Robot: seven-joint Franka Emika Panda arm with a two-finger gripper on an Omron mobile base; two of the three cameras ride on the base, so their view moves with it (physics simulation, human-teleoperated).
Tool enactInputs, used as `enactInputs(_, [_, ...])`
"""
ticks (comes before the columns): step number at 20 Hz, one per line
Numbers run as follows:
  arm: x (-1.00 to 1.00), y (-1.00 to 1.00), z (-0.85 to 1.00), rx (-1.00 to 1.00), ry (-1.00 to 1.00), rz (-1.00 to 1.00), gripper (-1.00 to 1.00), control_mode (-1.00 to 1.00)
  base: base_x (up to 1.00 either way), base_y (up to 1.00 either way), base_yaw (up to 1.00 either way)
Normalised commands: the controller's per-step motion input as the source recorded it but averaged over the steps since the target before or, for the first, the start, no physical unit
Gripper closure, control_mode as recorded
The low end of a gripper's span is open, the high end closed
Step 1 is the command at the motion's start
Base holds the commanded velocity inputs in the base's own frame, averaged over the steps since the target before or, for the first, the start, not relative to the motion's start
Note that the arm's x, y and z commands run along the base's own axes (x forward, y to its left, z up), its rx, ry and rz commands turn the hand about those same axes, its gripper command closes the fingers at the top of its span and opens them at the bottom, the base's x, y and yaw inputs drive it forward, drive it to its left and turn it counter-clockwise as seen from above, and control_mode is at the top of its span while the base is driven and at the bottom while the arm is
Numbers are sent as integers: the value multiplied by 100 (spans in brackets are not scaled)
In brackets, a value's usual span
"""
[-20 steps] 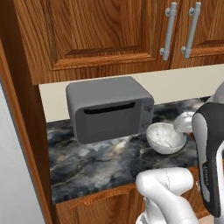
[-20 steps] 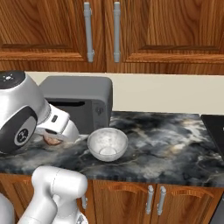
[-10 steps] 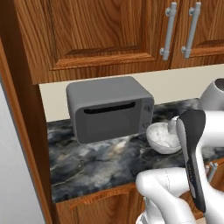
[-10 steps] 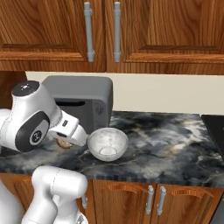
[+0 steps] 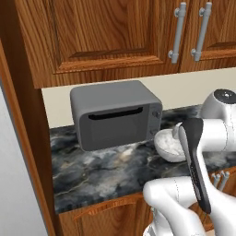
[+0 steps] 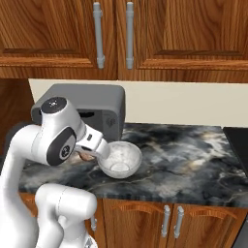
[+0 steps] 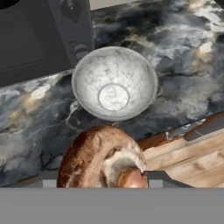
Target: Take the pear, bell pepper, and mushroom from the freezer and place them in the bowl on the counter.
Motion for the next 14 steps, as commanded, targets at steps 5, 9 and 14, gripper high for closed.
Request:
enactInputs(5, [47, -21, -24, 0, 2, 0, 100, -100, 0, 0, 0])
enactInputs(9, [47, -11, -35, 0, 3, 0, 100, -100, 0, 0, 0])
enactInputs(14, [45, -1, -34, 0, 3, 0, 100, -100, 0, 0, 0])
